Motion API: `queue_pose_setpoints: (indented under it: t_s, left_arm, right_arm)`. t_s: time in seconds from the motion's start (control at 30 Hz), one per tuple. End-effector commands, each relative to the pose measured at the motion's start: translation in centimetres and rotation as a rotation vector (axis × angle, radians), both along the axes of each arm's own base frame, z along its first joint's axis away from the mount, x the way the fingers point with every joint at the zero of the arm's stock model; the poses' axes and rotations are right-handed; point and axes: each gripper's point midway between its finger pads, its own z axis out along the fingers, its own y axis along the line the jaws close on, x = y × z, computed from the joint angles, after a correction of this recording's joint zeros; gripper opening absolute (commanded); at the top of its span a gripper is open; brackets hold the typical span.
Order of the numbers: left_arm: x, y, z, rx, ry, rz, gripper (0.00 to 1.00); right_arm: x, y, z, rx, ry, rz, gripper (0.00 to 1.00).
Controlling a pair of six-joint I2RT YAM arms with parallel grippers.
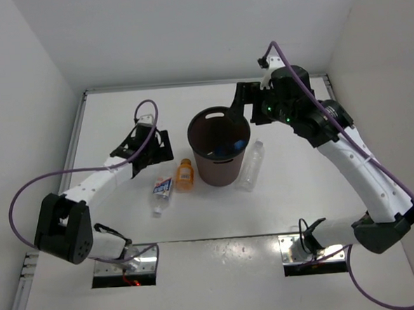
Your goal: Put the plastic bottles in the bin
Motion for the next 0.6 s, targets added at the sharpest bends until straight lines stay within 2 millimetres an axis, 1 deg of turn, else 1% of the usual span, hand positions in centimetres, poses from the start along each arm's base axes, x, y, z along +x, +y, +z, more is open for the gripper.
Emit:
queue_pose_setpoints:
  t_s: [0.0, 0.03, 0.07, 0.13, 0.17, 0.23, 0.27, 0.3, 0.33, 0.37, 0.4, 0.47, 0.57]
  left_arm:
    - [-0.8, -0.5, 1.9, -0.006, -0.042, -0.034, 0.96]
    - [-1.6, -0.8, 1.1, -0.006, -0.022, -0.053, 0.96]
    - [-2.0, -1.0, 1.0, -0.006, -0.022, -0.064, 0.96]
    - [-2.9, -1.2, -0.1, -0.003, 0.006, -0.081, 0.96]
    - [-3.5, -1.2, -1.0, -0.004, 0.029, -0.09, 0.96]
    - [-4.4, -1.7, -1.8, -0.023, 0.062, -0.128, 0.96]
    - [-4.5, -2.0, -2.2, -0.032, 0.078, -0.14, 0.94]
    - [-4.6, -2.1, -2.2, -0.04, 0.081, -0.147, 0.94]
    - [-4.9, -2.7, -2.6, -0.042, 0.097, -0.168, 0.94]
    - [-5.1, -3.0, -2.9, -0.039, 0.106, -0.18, 0.94]
    - [-5.0, -2.9, -2.9, -0.03, 0.103, -0.172, 0.94]
    - [-5.1, -2.8, -3.6, -0.022, 0.126, -0.171, 0.94]
    - [-6.1, -2.7, -5.8, -0.003, 0.215, -0.189, 0.94]
  right_arm:
    - [0.2, 0.5, 0.8, 0.053, -0.026, 0.001, 1.0]
    - [0.1, 0.6, 0.4, 0.051, -0.015, 0.011, 1.0]
    - [0.1, 0.6, 0.4, 0.051, -0.014, 0.011, 1.0]
    - [0.1, 0.6, 0.4, 0.051, -0.014, 0.011, 1.0]
    - [0.1, 0.6, 0.0, 0.047, -0.007, 0.01, 1.0]
    - [-0.1, 0.7, -0.4, 0.045, 0.004, 0.018, 1.0]
    - [-0.1, 0.7, -0.4, 0.045, 0.004, 0.018, 1.0]
    - [-0.1, 0.7, -0.8, 0.04, 0.011, 0.018, 1.0]
    - [-0.2, 0.8, -1.2, 0.039, 0.022, 0.026, 1.0]
    - [-0.2, 0.9, -1.2, 0.047, 0.027, 0.021, 1.0]
    - [-0.1, 1.0, -1.3, 0.048, 0.025, 0.021, 1.0]
    - [-0.4, 1.0, -1.4, 0.051, 0.029, 0.029, 1.0]
    - [-0.3, 0.8, -1.5, 0.047, 0.027, 0.021, 1.0]
